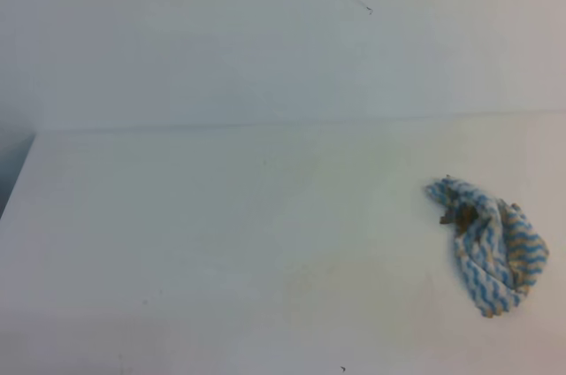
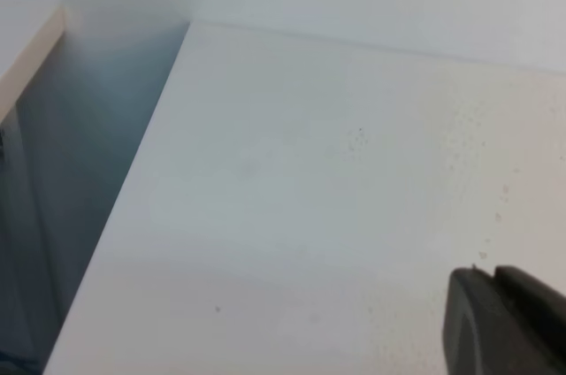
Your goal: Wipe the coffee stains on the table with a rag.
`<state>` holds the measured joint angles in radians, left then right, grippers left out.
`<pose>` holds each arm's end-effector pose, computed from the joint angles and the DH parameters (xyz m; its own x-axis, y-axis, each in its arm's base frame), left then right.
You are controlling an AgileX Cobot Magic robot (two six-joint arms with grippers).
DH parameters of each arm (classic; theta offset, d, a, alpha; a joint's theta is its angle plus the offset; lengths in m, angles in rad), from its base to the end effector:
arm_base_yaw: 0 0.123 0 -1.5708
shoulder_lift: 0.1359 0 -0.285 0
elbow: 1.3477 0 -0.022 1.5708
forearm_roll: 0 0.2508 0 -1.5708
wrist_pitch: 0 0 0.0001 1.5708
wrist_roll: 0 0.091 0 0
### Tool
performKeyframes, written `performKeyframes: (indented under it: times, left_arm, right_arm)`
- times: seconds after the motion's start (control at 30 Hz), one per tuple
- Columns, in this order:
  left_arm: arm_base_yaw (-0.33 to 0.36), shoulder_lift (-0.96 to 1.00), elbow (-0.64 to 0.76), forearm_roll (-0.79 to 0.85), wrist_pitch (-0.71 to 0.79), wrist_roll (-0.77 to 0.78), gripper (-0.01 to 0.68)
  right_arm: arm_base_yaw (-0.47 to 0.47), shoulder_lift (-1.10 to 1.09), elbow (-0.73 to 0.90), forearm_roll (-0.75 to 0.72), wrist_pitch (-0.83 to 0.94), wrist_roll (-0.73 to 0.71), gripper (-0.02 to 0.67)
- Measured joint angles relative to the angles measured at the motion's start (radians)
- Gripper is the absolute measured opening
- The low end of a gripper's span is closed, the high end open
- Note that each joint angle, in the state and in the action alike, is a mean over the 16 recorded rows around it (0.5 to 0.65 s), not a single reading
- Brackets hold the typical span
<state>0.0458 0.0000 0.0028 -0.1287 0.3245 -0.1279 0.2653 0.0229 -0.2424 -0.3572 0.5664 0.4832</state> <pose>0.0541 -0.0013 0.1832 -0.2263 -0.2578 -0.9393 -0.0640 0.9662 -0.2497 0.0412 -0.0065 0.2442 -0.2315 0.1174 -0.9657 -0.0409 0.9906 0.1303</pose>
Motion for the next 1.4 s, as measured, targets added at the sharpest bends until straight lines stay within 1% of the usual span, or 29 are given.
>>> performKeyframes:
  times: [0.3, 0.4, 0.5, 0.63, 0.8, 1.1, 1.4]
  left_arm:
    - [0.0, 0.0, 0.0, 0.0, 0.0, 0.002, -0.001]
    - [0.0, 0.0, -0.003, 0.0, 0.001, 0.002, -0.001]
    - [0.0, 0.0, -0.003, 0.0, 0.001, 0.002, -0.001]
    - [0.0, 0.0, -0.003, 0.0, 0.001, 0.002, -0.001]
    - [0.0, 0.0, -0.003, 0.0, 0.001, 0.001, -0.001]
    - [0.0, 0.0, 0.0, 0.0, 0.0, 0.0, -0.001]
    - [0.0, 0.0, 0.0, 0.0, 0.0, 0.0, -0.001]
  right_arm:
    - [-0.246, 0.0, 0.107, 0.066, -0.072, 0.007, -0.004]
    - [-0.301, 0.0, 0.139, 0.08, -0.087, 0.016, -0.004]
    - [-0.334, -0.005, 0.17, 0.087, -0.098, 0.029, -0.004]
    - [-0.342, -0.012, 0.211, 0.089, -0.118, 0.046, -0.004]
    - [-0.314, -0.022, 0.244, 0.099, -0.133, 0.067, -0.004]
    - [-0.266, -0.032, 0.247, 0.118, -0.139, 0.076, -0.004]
    - [-0.262, -0.032, 0.247, 0.124, -0.183, 0.073, -0.004]
